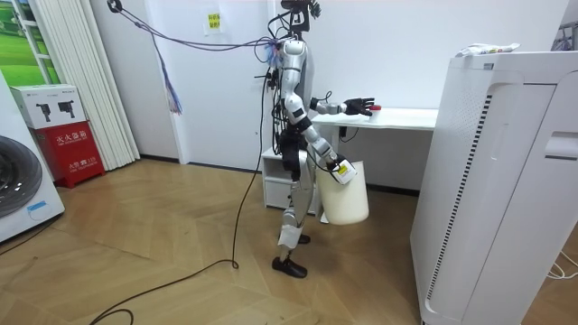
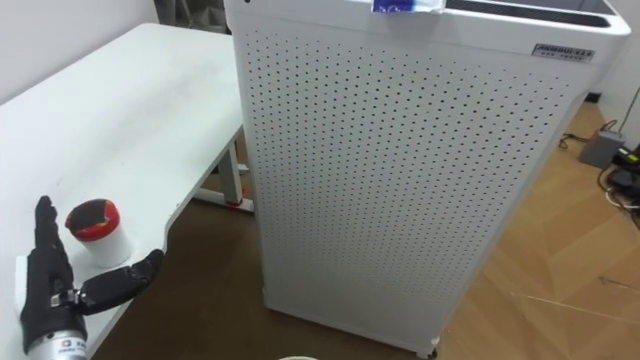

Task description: Pick garbage

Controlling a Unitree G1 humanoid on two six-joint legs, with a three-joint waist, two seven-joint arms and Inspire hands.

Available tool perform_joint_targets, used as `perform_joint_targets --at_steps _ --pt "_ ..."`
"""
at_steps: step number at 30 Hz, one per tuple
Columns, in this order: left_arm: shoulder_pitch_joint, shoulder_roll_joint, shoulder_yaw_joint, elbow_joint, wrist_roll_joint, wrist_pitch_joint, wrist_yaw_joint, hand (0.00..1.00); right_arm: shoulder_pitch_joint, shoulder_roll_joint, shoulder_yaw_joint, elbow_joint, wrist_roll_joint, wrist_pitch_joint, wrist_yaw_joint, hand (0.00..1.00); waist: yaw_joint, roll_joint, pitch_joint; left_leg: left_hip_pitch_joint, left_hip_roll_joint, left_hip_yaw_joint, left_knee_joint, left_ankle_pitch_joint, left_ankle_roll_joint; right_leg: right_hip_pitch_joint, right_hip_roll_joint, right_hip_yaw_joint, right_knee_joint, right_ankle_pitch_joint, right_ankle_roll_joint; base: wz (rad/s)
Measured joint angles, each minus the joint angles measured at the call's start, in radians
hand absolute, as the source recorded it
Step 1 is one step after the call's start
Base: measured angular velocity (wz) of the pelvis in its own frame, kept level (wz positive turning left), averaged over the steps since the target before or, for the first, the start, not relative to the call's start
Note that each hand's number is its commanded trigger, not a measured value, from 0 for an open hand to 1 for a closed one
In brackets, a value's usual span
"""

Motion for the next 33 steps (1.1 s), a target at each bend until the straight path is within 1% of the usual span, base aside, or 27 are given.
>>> perform_joint_targets --at_steps 9,13,16,21,24,28,30,33 --pt "-0.010 0.000 0.000 0.008 -0.005 0.000 0.007 0.00 0.000 0.000 0.000 -0.001 0.004 0.000 -0.003 1.00 0.001 -0.002 -0.0006 0.002 0.001 0.007 -0.002 0.000 0.000 -0.005 -0.001 0.003 0.001 0.000 0.000 -0.01" --pt "-0.046 0.006 0.007 0.067 -0.010 0.000 0.015 0.00 0.001 -0.002 0.000 -0.001 0.004 0.000 -0.003 1.00 0.002 -0.006 0.0012 0.007 0.001 0.008 -0.004 0.000 0.000 -0.001 0.000 0.002 0.001 0.000 0.000 0.00" --pt "-0.065 0.008 0.019 0.088 -0.009 0.000 0.019 0.00 0.001 -0.002 0.000 -0.001 0.004 0.000 -0.003 1.00 0.002 -0.008 0.0020 0.013 0.001 0.009 -0.005 0.000 0.000 0.005 0.000 0.002 0.001 0.000 0.000 0.00" --pt "-0.075 0.009 0.039 0.093 -0.015 0.000 0.037 0.00 0.001 -0.003 0.000 -0.002 0.004 0.000 -0.003 1.00 0.001 -0.009 0.0026 0.012 0.002 0.011 -0.005 0.000 0.000 0.003 0.000 0.003 0.001 0.000 0.000 0.00" --pt "-0.088 0.016 0.040 0.116 -0.022 0.000 0.037 0.00 0.001 -0.004 0.000 -0.001 0.003 0.001 -0.003 1.00 0.000 -0.008 0.0032 0.011 0.002 0.010 -0.004 0.000 0.000 0.003 0.001 0.005 0.002 0.000 0.000 0.00" --pt "-0.135 0.036 0.041 0.170 -0.062 0.000 0.037 0.00 -0.001 -0.005 0.000 -0.002 0.003 0.001 -0.013 1.00 -0.001 -0.007 0.0040 -0.002 0.003 0.007 -0.004 0.000 0.000 -0.013 0.001 0.006 0.009 0.000 0.000 0.00" --pt "-0.146 0.039 0.044 0.172 -0.066 -0.001 0.038 0.00 -0.002 -0.006 0.000 -0.001 0.003 0.001 -0.024 1.00 0.000 -0.006 0.0066 -0.009 0.003 0.008 -0.003 0.000 0.000 -0.024 0.000 0.009 0.016 0.000 0.000 -0.04" --pt "-0.154 0.039 0.043 0.172 -0.075 -0.001 0.042 0.00 -0.003 -0.007 0.000 -0.001 0.003 0.001 -0.034 1.00 -0.001 -0.006 0.0067 -0.022 0.002 0.010 0.000 0.000 0.000 -0.039 0.000 0.015 0.016 0.000 0.000 -0.05"
